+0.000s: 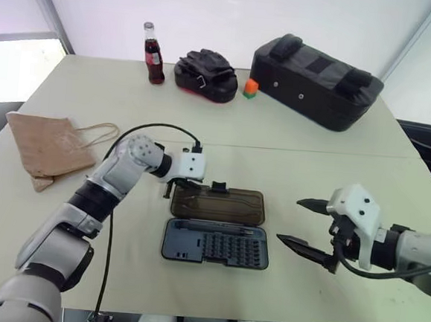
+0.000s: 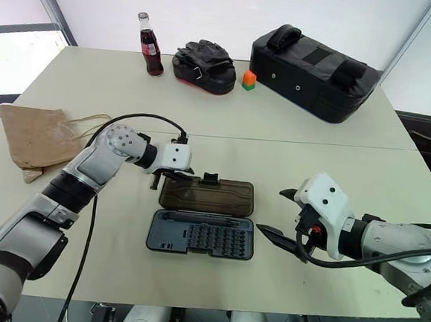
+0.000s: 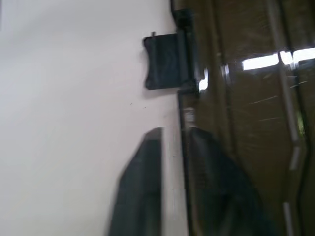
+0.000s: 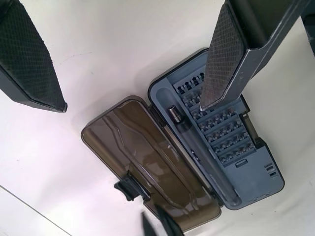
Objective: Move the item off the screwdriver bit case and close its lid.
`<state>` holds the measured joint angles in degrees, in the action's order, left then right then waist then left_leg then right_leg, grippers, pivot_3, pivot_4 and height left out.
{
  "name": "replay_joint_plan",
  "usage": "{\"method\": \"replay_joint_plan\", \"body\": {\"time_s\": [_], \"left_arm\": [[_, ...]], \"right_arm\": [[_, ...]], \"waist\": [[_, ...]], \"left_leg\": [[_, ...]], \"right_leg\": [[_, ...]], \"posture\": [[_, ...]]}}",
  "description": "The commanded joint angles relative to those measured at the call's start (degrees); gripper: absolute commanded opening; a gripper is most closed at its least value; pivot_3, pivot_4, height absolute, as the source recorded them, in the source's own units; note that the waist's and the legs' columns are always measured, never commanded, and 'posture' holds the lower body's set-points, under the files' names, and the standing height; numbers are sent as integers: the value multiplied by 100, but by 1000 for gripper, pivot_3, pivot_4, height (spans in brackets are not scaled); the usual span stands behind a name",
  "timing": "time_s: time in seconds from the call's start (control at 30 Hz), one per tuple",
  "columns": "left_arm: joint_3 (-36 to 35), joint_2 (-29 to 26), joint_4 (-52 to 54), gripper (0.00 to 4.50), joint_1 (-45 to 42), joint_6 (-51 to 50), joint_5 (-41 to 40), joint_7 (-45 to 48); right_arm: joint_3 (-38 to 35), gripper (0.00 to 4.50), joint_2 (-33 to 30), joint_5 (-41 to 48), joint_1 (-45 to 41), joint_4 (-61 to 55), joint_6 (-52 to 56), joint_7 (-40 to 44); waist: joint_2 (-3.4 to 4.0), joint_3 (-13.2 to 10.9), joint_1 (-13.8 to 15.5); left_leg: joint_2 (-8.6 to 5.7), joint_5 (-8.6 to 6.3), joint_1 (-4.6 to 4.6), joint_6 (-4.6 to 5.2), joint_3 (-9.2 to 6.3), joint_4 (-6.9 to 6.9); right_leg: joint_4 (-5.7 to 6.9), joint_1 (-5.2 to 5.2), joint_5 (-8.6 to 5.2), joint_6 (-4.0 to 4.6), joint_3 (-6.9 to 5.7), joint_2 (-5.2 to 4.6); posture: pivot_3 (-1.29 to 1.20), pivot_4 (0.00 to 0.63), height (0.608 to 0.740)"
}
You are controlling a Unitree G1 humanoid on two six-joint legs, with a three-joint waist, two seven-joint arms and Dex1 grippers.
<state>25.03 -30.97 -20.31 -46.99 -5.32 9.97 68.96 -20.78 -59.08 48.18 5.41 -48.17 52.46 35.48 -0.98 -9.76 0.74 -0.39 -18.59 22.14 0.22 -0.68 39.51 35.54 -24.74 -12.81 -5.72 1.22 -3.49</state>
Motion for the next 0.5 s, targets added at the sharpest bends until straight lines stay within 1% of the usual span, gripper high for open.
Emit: {"method": "replay_joint_plan", "body": {"time_s": [0.03, 0.13, 0.17, 0.2, 0.33, 0.43, 0.5], "left_arm": [[-219, 46, -16, 2721, -151, -16, -41, -181], [-249, 49, -7, 4235, -180, -86, -61, -215], [-275, 52, 0, 4450, -187, -108, -70, -233], [-295, 55, 6, 4450, -190, -125, -75, -248], [-765, 274, 24, 4450, -429, -867, -534, -372], [-1202, 398, 162, 4450, -690, -1780, -1088, -268], [-1443, 349, 330, 4450, -782, -2319, -1488, -64]], "right_arm": [[-37, 4500, 26, -36, -52, -45, -109, 50], [-33, 4500, 26, -58, -57, -30, -114, 77], [-31, 4500, 26, -64, -57, -27, -117, 85], [-31, 4500, 27, -71, -57, -26, -119, 92], [-45, 4500, 19, -85, -67, -19, -119, 126], [-82, 4500, -3, -66, -152, 6, -125, 145], [-116, 4500, 5, -5, -300, 54, -133, 142]], "waist": [[0, 0, 0], [0, 0, 0], [0, 0, 0], [0, 0, -1], [-1, -1, -2], [-2, -1, -3], [-2, -1, -16]], "left_leg": [[0, 0, 0, 0, 0, 2], [0, 0, 0, 0, 0, 9], [0, 0, 1, 0, 0, 10], [0, 0, 1, 0, 0, 14], [0, 0, 1, 0, 0, 29], [0, 0, 6, 1, -2, 50], [0, 0, 5, 1, -3, 54]], "right_leg": [[1, 1, 0, 0, 0, 0], [4, 3, 0, 0, 0, 0], [6, 3, 0, 0, -1, 0], [10, 3, 0, 0, 0, 0], [26, 3, 0, 0, 0, 0], [42, 3, 0, 0, -2, 0], [46, 3, 0, 0, 0, -1]], "posture": [[0, 150, 740], [0, 150, 740], [0, 150, 740], [0, 150, 740], [0, 150, 740], [0, 150, 740], [0, 150, 740]]}}
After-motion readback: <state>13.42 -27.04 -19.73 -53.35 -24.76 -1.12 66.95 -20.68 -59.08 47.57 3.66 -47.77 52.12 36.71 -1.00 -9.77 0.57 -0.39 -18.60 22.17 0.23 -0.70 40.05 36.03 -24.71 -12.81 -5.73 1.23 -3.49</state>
